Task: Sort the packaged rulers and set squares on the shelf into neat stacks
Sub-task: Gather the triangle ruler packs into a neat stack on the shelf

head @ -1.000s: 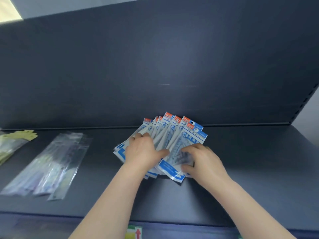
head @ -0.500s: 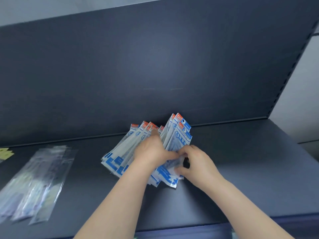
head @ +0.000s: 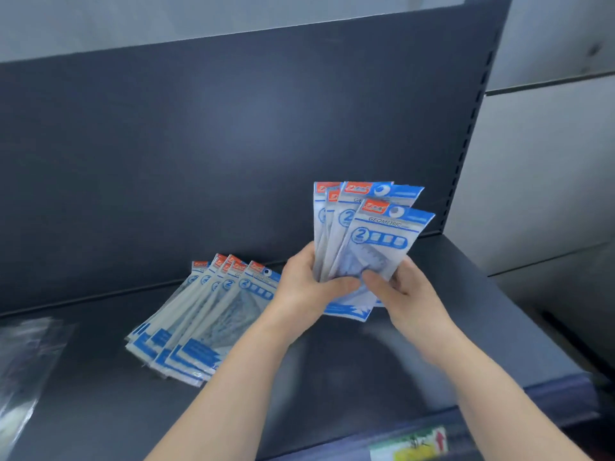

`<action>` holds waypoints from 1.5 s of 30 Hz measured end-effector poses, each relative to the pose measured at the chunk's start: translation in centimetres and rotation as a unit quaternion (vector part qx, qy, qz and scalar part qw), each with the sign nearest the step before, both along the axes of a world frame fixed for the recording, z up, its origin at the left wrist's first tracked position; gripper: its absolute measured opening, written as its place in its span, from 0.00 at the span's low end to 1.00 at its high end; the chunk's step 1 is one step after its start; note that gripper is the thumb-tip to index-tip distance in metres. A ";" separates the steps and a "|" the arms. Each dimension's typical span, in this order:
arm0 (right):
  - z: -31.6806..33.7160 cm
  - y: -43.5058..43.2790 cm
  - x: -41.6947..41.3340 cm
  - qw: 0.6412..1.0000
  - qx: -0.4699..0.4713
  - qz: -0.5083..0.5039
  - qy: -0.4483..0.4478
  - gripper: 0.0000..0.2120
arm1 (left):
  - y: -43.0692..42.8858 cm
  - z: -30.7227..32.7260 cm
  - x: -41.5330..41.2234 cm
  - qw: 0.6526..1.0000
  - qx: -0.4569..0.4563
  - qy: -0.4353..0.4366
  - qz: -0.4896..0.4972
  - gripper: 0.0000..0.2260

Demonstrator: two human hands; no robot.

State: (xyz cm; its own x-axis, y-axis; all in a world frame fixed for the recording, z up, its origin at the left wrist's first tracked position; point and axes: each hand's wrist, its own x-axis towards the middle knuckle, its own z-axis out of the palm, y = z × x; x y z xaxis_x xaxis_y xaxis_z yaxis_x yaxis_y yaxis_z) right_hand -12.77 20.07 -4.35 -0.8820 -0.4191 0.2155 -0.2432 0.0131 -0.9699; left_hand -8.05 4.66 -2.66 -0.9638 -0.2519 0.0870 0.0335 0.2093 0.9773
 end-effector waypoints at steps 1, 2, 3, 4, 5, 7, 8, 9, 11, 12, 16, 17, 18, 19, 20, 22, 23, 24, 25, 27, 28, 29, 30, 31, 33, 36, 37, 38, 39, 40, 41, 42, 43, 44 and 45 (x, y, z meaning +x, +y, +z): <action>0.2 0.7 -0.1 1.000 -0.007 -0.004 0.014 0.18 | 0.7 -0.2 -0.5 1.000 0.020 0.009 -0.011 0.22; 0.1 1.3 -0.2 1.000 -0.005 -0.007 0.019 0.18 | 1.3 -0.6 -1.0 0.999 0.039 0.010 -0.024 0.23; -0.1 1.9 -0.4 1.000 -0.008 -0.002 0.013 0.19 | 1.9 -1.1 -1.4 0.998 0.055 0.003 -0.036 0.25; -0.5 2.5 -0.6 1.000 -0.002 0.004 -0.006 0.18 | 2.4 -1.8 -1.6 0.997 0.063 -0.014 -0.040 0.25; -1.0 2.9 -0.7 0.999 0.000 0.010 -0.034 0.18 | 2.9 -2.4 -1.7 0.997 0.064 -0.031 -0.037 0.26; -1.6 3.4 -0.8 0.997 -0.004 0.021 -0.080 0.19 | 3.8 -3.4 -1.8 0.997 0.054 -0.053 -0.016 0.27; -1.7 3.3 -0.7 0.996 -0.007 0.029 -0.090 0.21 | 4.1 -3.6 -1.8 0.997 0.053 -0.057 -0.009 0.28; -1.7 3.2 -0.6 0.995 -0.011 0.040 -0.092 0.22 | 4.4 -3.8 -2.0 0.997 0.057 -0.055 -0.010 0.27; -1.7 3.1 -0.7 0.993 -0.021 0.064 -0.095 0.23 | 5.1 -3.9 -2.3 0.997 0.063 -0.046 -0.026 0.27; -1.8 3.2 -0.9 0.992 -0.025 0.069 -0.099 0.23 | 5.3 -3.9 -2.4 0.997 0.066 -0.041 -0.029 0.26; -2.7 3.3 -2.0 0.992 0.000 0.054 -0.114 0.18 | 5.3 -4.1 -2.7 0.996 0.075 -0.031 -0.023 0.28; -2.9 3.2 -2.2 0.992 0.009 0.052 -0.114 0.16 | 5.3 -4.0 -2.7 0.996 0.076 -0.026 -0.027 0.28; -2.8 3.1 -2.3 0.992 0.019 0.054 -0.110 0.14 | 5.4 -3.9 -2.7 0.996 0.077 -0.020 -0.034 0.29; -2.7 3.0 -2.4 0.993 0.027 0.058 -0.103 0.13 | 5.4 -3.6 -2.7 0.996 0.078 -0.015 -0.043 0.28; -2.4 2.9 -2.5 0.994 0.039 0.058 -0.088 0.13 | 5.4 -3.3 -2.6 0.996 0.078 -0.013 -0.050 0.28; -1.3 3.0 -3.0 0.995 0.101 0.023 -0.002 0.13 | 4.9 -2.7 -2.5 0.997 0.063 -0.009 -0.046 0.28; -0.5 3.2 -3.5 0.986 0.156 -0.008 0.065 0.14 | 4.5 -2.4 -2.6 0.999 0.040 -0.007 -0.021 0.31; 0.6 3.5 -4.0 0.961 0.231 -0.046 0.142 0.14 | 4.1 -2.0 -2.6 1.000 0.004 -0.004 0.021 0.36; 1.7 3.8 -4.5 0.919 0.315 -0.081 0.223 0.15 | 3.7 -1.6 -2.6 0.996 -0.039 0.002 0.076 0.43; 3.1 4.2 -5.4 0.810 0.465 -0.100 0.342 0.15 | 3.2 -0.6 -2.3 0.968 -0.171 0.049 0.175 0.53; 3.4 4.2 -5.5 0.765 0.524 -0.084 0.366 0.15 | 2.9 -0.3 -2.0 0.938 -0.274 0.085 0.195 0.55; 3.4 4.0 -5.4 0.737 0.557 -0.062 0.378 0.15 | 2.8 -0.1 -1.8 0.893 -0.389 0.117 0.195 0.56; 3.1 3.8 -5.1 0.728 0.571 -0.035 0.378 0.15 | 2.8 -0.1 -1.8 0.843 -0.495 0.124 0.172 0.55; 2.6 3.4 -4.7 0.726 0.577 -0.008 0.375 0.15 | 3.0 -0.1 -1.9 0.797 -0.583 0.095 0.127 0.53; 1.5 2.7 -4.1 0.732 0.573 0.033 0.366 0.15 | 3.6 -0.4 -2.1 0.744 -0.667 -0.017 0.028 0.47; 0.9 2.3 -4.3 0.759 0.545 0.044 0.353 0.16 | 4.2 -1.6 -2.5 0.740 -0.659 -0.133 -0.007 0.41; 0.9 2.5 -4.5 0.771 0.536 0.044 0.340 0.16 | 4.1 -1.8 -2.6 0.741 -0.659 -0.129 -0.001 0.37; 0.8 2.8 -4.6 0.779 0.531 0.040 0.330 0.18 | 3.9 -2.1 -2.8 0.740 -0.662 -0.119 0.003 0.33; 0.8 3.2 -4.8 0.780 0.535 0.030 0.324 0.21 | 3.7 -2.3 -3.0 0.740 -0.664 -0.106 0.005 0.28; 0.7 3.7 -4.9 0.775 0.545 0.016 0.319 0.24 | 3.5 -2.4 -3.1 0.740 -0.666 -0.098 0.004 0.24; 0.5 4.1 -4.9 0.769 0.556 0.004 0.315 0.24 | 3.4 -2.4 -3.2 0.738 -0.668 -0.095 0.001 0.22; 0.3 4.4 -5.0 0.765 0.565 -0.002 0.309 0.23 | 3.4 -2.3 -3.3 0.737 -0.669 -0.095 -0.003 0.21; 0.2 4.7 -5.0 0.765 0.568 -0.001 0.302 0.20 | 3.4 -2.2 -3.5 0.737 -0.669 -0.095 -0.006 0.20; 0.2 4.8 -5.1 0.770 0.565 0.004 0.296 0.17 | 3.6 -2.0 -3.5 0.740 -0.666 -0.095 -0.010 0.19; 0.2 4.8 -5.3 0.777 0.558 0.008 0.291 0.17 | 3.7 -1.8 -3.6 0.746 -0.658 -0.097 -0.012 0.20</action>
